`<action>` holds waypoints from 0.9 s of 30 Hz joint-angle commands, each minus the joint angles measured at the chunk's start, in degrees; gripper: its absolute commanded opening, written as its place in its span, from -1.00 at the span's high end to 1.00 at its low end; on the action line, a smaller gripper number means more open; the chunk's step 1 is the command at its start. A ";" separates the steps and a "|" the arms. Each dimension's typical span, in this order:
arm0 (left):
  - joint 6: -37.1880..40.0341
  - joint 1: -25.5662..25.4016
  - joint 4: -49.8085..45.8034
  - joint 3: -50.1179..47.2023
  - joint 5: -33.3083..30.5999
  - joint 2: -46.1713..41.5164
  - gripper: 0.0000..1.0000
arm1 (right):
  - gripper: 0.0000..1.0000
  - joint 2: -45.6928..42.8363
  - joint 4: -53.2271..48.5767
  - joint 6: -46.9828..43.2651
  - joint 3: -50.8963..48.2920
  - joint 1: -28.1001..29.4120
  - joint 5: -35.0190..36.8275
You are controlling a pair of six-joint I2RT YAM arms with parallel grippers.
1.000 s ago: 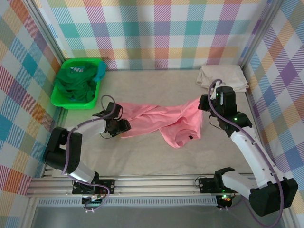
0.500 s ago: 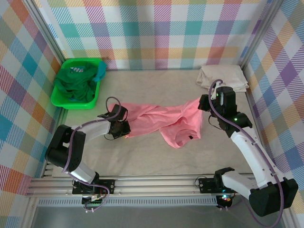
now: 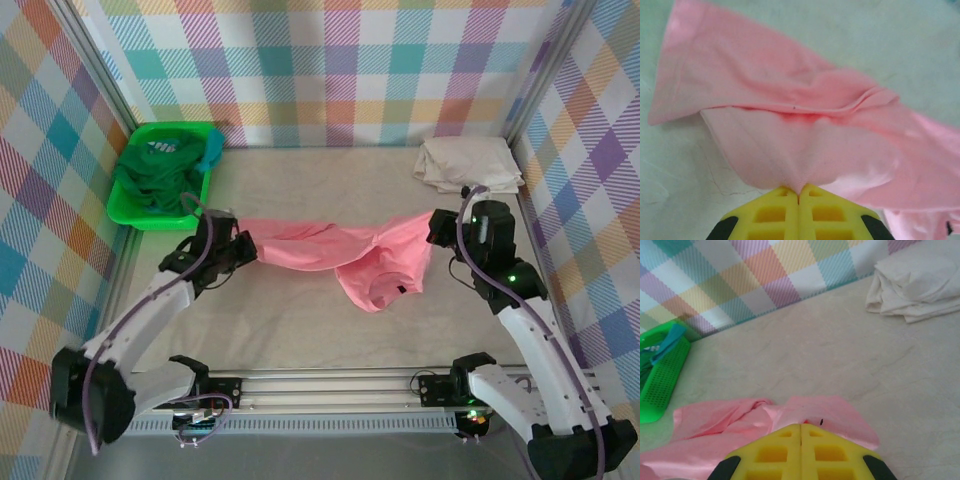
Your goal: Fold and stack the t-shirts
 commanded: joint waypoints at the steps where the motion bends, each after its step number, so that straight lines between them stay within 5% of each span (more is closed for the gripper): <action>1: 2.18 0.65 -6.96 2.31 -4.39 -6.48 1.00 | 1.00 -1.98 1.72 -2.88 2.43 -0.15 -4.84; 13: 6.63 1.75 -16.69 16.16 -9.45 -14.46 1.00 | 1.00 -7.52 -3.96 -8.42 13.00 -0.20 -4.63; 27: 8.64 1.88 -29.08 44.62 -6.69 -11.19 1.00 | 1.00 -9.92 -10.55 -15.95 31.48 -0.18 0.99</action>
